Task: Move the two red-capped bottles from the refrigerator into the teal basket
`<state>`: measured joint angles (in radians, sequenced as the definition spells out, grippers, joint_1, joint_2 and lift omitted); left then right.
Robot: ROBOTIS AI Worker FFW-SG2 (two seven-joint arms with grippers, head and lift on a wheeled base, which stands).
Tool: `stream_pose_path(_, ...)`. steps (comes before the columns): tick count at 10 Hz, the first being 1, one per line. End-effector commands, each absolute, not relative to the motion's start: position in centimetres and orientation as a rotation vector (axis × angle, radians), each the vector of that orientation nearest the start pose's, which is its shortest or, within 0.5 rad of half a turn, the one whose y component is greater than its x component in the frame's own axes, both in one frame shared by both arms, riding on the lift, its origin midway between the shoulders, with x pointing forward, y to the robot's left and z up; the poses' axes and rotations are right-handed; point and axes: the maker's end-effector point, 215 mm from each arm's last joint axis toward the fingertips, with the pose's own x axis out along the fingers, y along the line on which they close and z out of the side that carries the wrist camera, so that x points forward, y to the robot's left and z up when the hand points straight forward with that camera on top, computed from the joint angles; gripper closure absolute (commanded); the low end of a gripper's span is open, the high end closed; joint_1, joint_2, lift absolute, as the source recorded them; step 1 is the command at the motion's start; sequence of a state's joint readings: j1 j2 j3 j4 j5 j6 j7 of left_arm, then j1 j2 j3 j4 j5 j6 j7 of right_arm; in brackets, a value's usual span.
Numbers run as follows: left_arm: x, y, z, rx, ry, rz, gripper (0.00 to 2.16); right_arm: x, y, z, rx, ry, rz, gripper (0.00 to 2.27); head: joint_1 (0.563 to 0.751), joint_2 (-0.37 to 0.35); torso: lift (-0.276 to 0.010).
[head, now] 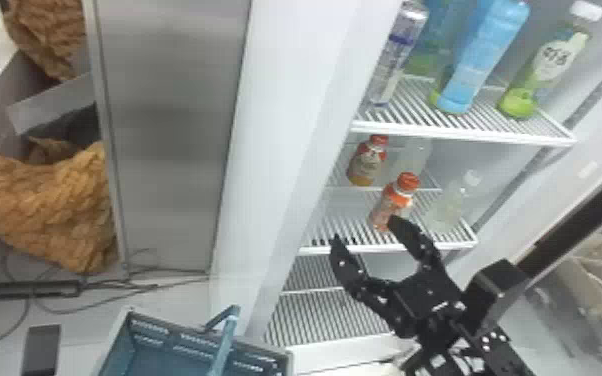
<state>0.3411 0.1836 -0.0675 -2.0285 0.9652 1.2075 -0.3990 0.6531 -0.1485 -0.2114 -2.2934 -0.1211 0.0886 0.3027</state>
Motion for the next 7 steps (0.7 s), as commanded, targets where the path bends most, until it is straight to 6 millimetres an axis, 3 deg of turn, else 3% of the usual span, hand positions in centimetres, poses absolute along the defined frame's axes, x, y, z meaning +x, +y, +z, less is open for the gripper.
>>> stream_pose_path(1,27.1,-1.6,-42.0,-0.836,0.982,-0.986,1.17,41.1,-26.6,-27.6,-0.126,-0.047,0.201,0.15,0.695,-0.350,-0.224)
stream_pose_path(7,26.9,-2.0,-42.3,-0.834,0.994,-0.991,1.17,45.7,-27.9,-32.9,-0.083,-0.035,0.147,0.15,0.695,-0.350,-0.224)
